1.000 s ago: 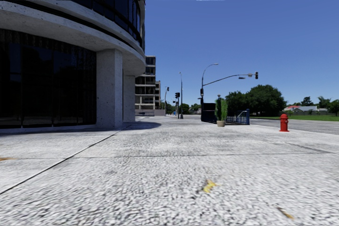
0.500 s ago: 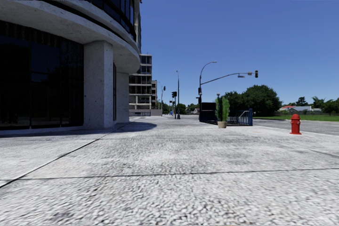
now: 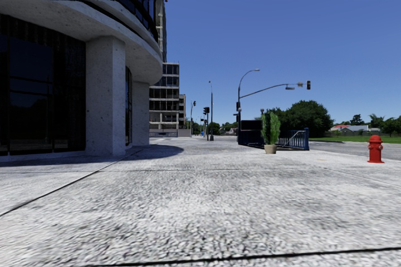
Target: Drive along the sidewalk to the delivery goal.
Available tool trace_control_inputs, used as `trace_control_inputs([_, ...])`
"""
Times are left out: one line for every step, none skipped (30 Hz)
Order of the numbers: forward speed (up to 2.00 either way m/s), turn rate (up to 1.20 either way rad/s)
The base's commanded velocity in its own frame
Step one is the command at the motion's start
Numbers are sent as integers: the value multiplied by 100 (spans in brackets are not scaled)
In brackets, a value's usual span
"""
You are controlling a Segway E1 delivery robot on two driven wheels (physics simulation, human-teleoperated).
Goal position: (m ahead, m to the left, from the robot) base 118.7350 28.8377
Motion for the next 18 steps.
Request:
trace_control_inputs([200,0])
trace_control_inputs([200,0])
trace_control_inputs([200,0])
trace_control_inputs([200,0])
trace_control_inputs([200,0])
trace_control_inputs([200,0])
trace_control_inputs([200,0])
trace_control_inputs([200,0])
trace_control_inputs([200,0])
trace_control_inputs([200,0])
trace_control_inputs([200,0])
trace_control_inputs([200,0])
trace_control_inputs([200,0])
trace_control_inputs([200,0])
trace_control_inputs([200,0])
trace_control_inputs([200,0])
trace_control_inputs([200,0])
trace_control_inputs([200,0])
